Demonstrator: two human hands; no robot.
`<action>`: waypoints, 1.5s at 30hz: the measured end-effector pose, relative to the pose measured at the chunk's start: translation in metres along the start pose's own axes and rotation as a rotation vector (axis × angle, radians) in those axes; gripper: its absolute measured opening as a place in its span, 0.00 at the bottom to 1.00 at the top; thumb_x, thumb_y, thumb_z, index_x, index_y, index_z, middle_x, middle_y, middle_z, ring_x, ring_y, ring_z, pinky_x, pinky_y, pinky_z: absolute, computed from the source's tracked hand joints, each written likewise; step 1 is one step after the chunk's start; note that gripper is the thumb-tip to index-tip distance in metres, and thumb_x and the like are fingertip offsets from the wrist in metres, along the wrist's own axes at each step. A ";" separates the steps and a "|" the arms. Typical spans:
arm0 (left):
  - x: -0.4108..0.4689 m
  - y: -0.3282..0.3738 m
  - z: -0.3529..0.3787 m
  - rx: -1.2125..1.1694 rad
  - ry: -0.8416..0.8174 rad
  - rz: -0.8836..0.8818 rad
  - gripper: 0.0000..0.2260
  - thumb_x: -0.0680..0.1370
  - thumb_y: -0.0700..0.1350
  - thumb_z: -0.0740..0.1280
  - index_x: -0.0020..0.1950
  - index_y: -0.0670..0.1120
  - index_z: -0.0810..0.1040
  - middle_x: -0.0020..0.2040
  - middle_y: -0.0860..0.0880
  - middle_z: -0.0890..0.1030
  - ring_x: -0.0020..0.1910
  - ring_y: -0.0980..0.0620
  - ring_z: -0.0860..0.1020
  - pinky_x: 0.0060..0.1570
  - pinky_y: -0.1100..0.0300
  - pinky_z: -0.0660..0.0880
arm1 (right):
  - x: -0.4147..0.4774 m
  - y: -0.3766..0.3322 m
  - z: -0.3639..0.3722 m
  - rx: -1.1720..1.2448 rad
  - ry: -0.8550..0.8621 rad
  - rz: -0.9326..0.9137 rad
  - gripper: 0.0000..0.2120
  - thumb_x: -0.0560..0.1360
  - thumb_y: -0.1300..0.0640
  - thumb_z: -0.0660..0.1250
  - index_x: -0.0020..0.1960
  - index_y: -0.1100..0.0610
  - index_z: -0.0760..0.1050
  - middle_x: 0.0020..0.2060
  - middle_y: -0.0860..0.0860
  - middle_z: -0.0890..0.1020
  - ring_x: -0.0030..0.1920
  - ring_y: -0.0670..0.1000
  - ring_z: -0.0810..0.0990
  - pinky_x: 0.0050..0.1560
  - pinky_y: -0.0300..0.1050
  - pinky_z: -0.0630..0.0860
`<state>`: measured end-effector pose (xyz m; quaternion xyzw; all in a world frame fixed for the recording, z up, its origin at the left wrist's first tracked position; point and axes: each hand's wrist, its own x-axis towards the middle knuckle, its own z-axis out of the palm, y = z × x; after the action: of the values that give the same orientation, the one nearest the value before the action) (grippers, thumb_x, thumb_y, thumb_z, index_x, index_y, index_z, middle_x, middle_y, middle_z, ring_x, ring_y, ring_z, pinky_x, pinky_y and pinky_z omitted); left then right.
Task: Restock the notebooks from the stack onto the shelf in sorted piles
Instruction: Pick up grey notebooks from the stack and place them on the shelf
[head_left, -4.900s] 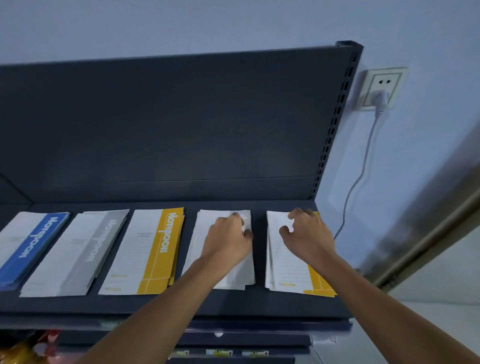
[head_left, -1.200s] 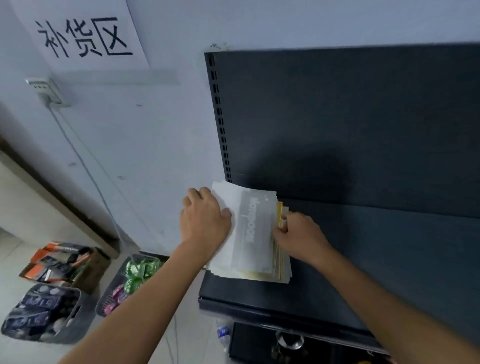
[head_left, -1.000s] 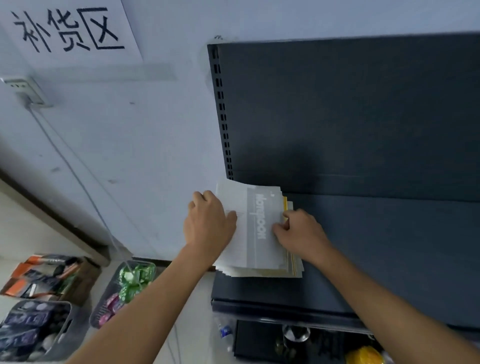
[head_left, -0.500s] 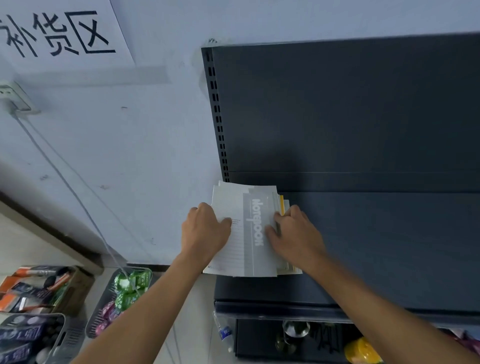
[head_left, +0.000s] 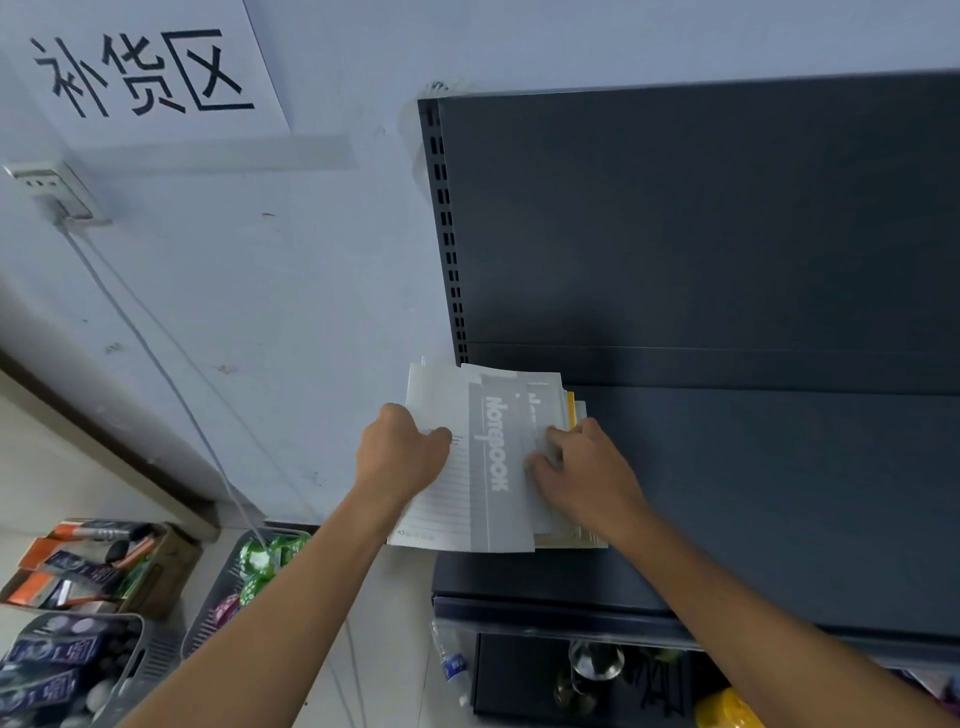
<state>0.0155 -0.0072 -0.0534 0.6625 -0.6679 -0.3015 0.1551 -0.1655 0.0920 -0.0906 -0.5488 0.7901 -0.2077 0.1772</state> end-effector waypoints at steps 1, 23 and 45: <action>0.001 -0.001 -0.002 -0.028 -0.025 -0.021 0.10 0.77 0.46 0.68 0.50 0.39 0.76 0.42 0.46 0.80 0.37 0.50 0.76 0.30 0.59 0.68 | 0.001 0.000 -0.001 0.044 -0.007 0.014 0.14 0.79 0.48 0.61 0.38 0.52 0.66 0.51 0.52 0.71 0.51 0.53 0.73 0.46 0.47 0.75; -0.005 0.007 0.003 -0.001 0.057 0.030 0.13 0.78 0.46 0.67 0.52 0.41 0.66 0.40 0.49 0.73 0.35 0.53 0.72 0.27 0.60 0.64 | -0.001 -0.011 -0.001 0.098 0.010 0.080 0.17 0.77 0.54 0.65 0.33 0.56 0.64 0.49 0.55 0.71 0.45 0.52 0.73 0.34 0.42 0.66; 0.003 -0.006 -0.017 0.127 0.114 0.186 0.08 0.77 0.38 0.61 0.40 0.44 0.64 0.33 0.47 0.69 0.29 0.50 0.64 0.25 0.59 0.62 | 0.000 -0.016 0.000 0.027 0.036 0.073 0.12 0.79 0.53 0.63 0.40 0.57 0.78 0.41 0.49 0.76 0.36 0.47 0.77 0.36 0.46 0.77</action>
<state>0.0307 -0.0132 -0.0442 0.6222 -0.7343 -0.2050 0.1779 -0.1523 0.0868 -0.0824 -0.5131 0.8099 -0.2216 0.1779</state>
